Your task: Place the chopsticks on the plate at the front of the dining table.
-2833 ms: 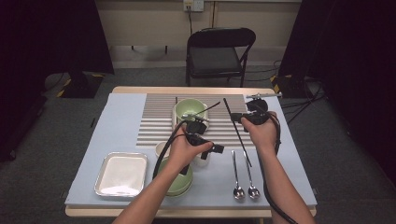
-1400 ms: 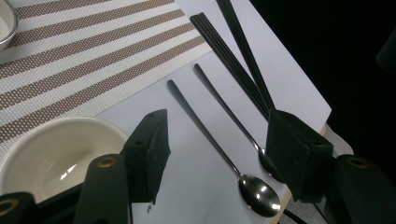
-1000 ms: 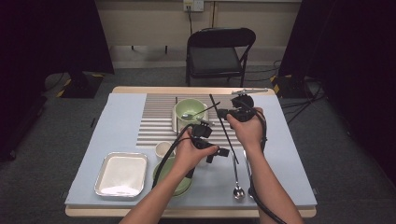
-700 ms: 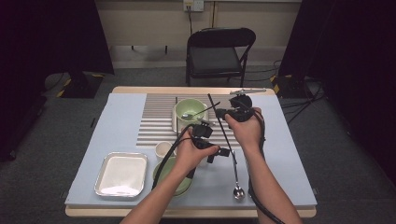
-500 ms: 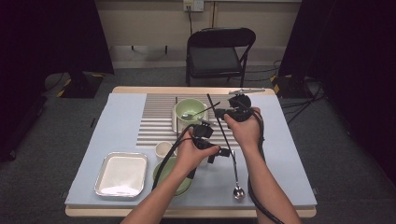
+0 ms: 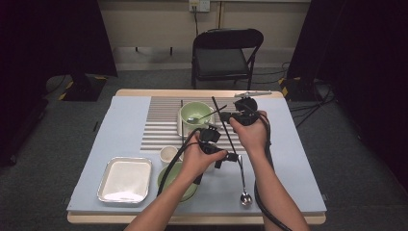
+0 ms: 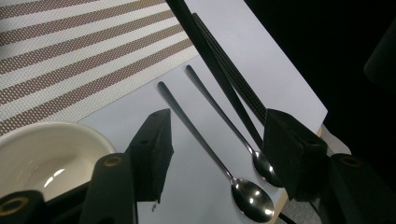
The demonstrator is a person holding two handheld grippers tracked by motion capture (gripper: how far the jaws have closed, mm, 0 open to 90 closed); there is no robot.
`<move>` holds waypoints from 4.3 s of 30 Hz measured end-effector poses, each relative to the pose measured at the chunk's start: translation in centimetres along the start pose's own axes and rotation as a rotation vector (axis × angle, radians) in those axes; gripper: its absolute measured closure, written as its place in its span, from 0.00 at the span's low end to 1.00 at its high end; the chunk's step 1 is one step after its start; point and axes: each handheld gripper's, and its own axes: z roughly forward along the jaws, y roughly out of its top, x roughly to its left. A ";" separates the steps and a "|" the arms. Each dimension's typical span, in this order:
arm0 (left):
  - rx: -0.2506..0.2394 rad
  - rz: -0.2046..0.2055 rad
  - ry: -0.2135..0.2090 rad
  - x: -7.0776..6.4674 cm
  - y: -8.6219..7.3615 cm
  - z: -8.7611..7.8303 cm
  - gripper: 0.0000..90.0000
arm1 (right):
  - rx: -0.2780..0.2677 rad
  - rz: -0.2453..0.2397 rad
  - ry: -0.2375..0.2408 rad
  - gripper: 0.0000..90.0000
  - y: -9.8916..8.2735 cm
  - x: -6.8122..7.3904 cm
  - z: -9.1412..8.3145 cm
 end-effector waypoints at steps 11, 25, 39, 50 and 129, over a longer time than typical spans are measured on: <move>-0.012 -0.003 -0.005 -0.1 0.1 0.1 0.50 | 0.004 0.009 0.000 0.96 -0.1 -0.1 0.2; -0.018 -0.015 -0.010 -0.1 0.1 0.2 0.54 | 0.005 0.002 0.001 0.96 -0.1 0.2 0.3; -0.025 -0.030 -0.016 0.0 0.0 0.5 0.58 | 0.005 0.005 0.002 0.96 -0.2 0.3 0.4; -0.030 -0.046 -0.012 0.0 -0.3 0.7 0.63 | 0.006 0.006 0.006 0.96 -0.2 0.5 0.6; -0.021 -0.200 -0.002 1.1 0.0 -0.5 0.96 | -0.073 0.001 -0.014 0.80 -0.5 -1.4 -0.9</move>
